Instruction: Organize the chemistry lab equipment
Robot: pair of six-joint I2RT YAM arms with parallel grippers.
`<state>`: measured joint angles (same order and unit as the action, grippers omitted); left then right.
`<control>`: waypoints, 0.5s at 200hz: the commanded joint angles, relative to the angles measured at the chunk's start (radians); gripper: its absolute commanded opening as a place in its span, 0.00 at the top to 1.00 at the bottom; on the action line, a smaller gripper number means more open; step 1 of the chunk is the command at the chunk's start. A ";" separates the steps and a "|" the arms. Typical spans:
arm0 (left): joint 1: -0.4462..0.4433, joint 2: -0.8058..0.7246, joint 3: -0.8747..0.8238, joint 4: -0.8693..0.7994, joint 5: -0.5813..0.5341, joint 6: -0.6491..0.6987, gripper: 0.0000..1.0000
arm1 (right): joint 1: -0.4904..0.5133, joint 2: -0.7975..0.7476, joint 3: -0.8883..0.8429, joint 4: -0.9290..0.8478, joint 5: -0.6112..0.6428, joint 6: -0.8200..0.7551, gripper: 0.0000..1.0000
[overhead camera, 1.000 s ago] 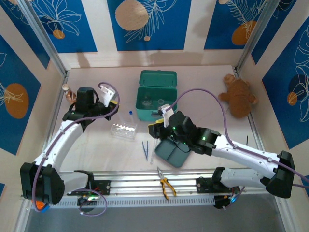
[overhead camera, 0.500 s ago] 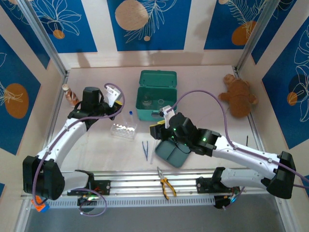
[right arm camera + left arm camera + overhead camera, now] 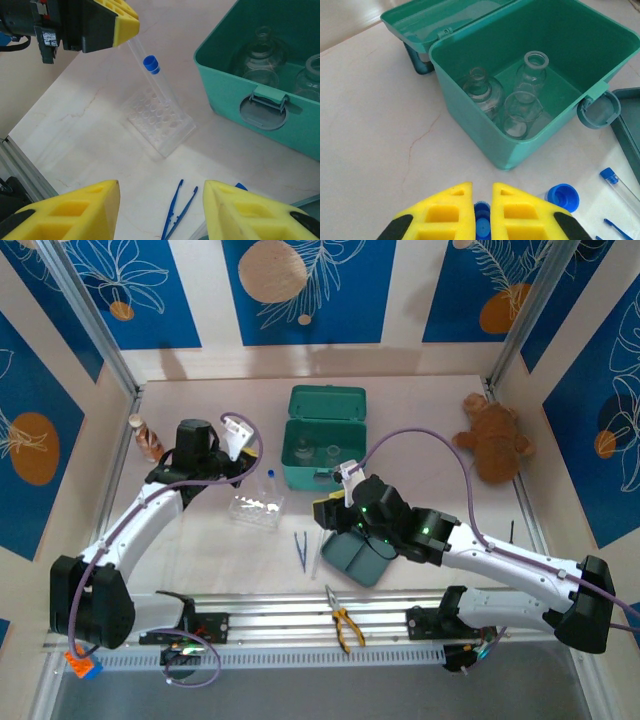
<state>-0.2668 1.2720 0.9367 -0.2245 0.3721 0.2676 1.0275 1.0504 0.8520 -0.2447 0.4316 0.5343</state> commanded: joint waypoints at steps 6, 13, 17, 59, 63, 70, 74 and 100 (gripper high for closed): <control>-0.015 0.017 -0.009 0.021 -0.005 0.004 0.97 | -0.003 -0.023 -0.009 0.004 0.022 0.014 0.52; -0.017 0.018 -0.011 0.023 -0.002 0.004 0.97 | -0.003 -0.023 -0.009 0.003 0.021 0.013 0.52; -0.017 0.017 -0.013 0.022 -0.002 0.004 0.97 | -0.003 -0.023 -0.011 0.002 0.024 0.014 0.52; -0.020 0.018 -0.028 0.022 -0.001 0.007 0.96 | -0.004 -0.026 -0.017 0.008 0.023 0.015 0.52; -0.021 0.017 -0.030 0.023 -0.001 0.009 0.95 | -0.005 -0.025 -0.018 0.008 0.022 0.016 0.52; -0.020 0.014 -0.032 0.021 -0.002 0.009 0.94 | -0.005 -0.024 -0.017 0.010 0.020 0.015 0.52; -0.020 0.014 -0.034 0.021 -0.001 0.010 0.92 | -0.007 -0.023 -0.018 0.011 0.018 0.015 0.52; -0.022 0.006 -0.036 0.008 0.000 0.015 0.83 | -0.007 -0.015 -0.020 0.016 0.016 0.016 0.52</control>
<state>-0.2737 1.2854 0.9108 -0.2169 0.3714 0.2687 1.0260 1.0489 0.8486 -0.2478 0.4381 0.5343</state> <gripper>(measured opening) 0.142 0.482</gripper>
